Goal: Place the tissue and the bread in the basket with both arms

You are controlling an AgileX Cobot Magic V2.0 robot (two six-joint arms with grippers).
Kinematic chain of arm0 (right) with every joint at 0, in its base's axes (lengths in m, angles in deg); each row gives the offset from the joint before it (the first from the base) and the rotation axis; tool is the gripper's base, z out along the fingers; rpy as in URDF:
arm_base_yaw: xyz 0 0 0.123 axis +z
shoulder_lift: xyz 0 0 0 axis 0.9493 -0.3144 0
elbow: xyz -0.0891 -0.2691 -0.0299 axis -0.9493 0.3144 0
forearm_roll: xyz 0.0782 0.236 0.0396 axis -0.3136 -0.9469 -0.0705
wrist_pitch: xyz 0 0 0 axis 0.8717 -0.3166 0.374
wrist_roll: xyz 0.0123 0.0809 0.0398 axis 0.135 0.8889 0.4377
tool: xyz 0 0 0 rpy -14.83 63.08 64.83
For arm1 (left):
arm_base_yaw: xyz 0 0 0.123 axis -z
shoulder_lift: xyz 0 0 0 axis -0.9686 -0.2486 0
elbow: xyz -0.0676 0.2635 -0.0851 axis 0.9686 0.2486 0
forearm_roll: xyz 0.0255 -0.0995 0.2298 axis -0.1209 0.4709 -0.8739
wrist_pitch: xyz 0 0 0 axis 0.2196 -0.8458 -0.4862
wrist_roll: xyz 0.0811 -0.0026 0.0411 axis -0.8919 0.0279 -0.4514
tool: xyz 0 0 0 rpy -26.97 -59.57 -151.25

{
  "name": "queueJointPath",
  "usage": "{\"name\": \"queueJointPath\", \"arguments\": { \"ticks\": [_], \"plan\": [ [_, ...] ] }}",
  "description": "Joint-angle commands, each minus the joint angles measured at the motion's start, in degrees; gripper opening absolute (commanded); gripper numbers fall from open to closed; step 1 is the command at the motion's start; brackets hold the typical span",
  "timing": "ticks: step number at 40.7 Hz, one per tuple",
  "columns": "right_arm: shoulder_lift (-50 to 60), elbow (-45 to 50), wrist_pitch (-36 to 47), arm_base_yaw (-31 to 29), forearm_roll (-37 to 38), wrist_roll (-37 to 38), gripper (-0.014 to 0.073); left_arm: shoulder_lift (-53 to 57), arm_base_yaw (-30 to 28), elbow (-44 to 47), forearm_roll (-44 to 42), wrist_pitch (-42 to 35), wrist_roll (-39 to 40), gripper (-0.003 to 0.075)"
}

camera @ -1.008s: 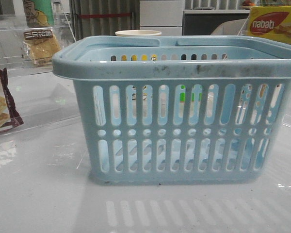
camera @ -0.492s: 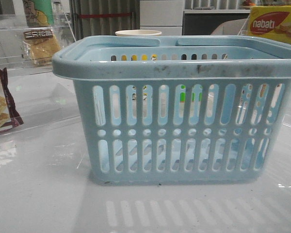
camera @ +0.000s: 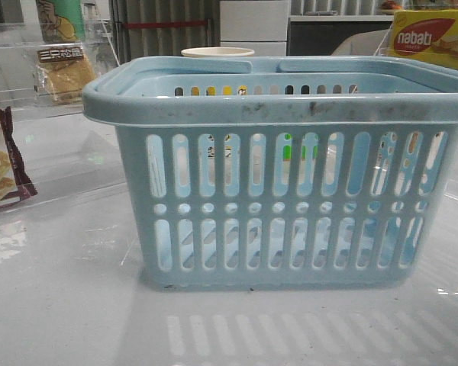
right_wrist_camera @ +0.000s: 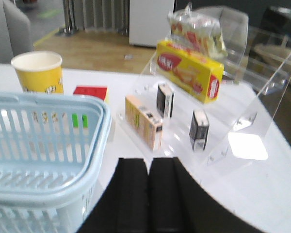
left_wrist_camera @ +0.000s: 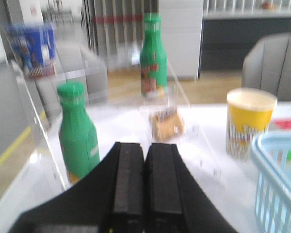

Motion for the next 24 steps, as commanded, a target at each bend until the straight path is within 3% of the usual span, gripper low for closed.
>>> {"name": "queueJointPath", "arguments": {
  "ticks": [1, 9, 18, 21, 24],
  "plan": [
    [-3.7, -1.9, 0.0, -0.1, 0.0, -0.4, 0.0028, -3.5, 0.4, -1.6, 0.2, -0.7, 0.5, 0.0091],
    [-8.6, -1.9, -4.2, -0.1, 0.1, -0.4, 0.0028, -7.9, 0.4, -0.6, 0.4, 5.1, 0.5, 0.0091],
    [-12.7, -1.9, -5.9, -0.1, 0.1, -0.4, 0.0036, -11.1, 0.4, -0.4, 0.4, 5.1, 0.5, 0.0103],
    [-13.7, -1.9, -5.9, -0.1, 0.1, -0.5, 0.0101, -11.3, 0.4, -0.4, 0.4, 5.1, 0.4, 0.0176],
    [-14.7, -1.9, -5.8, -0.1, 0.1, -0.5, 0.0264, -11.3, 0.4, -0.4, 0.3, 5.1, 0.2, 0.0331]
  ]
}}
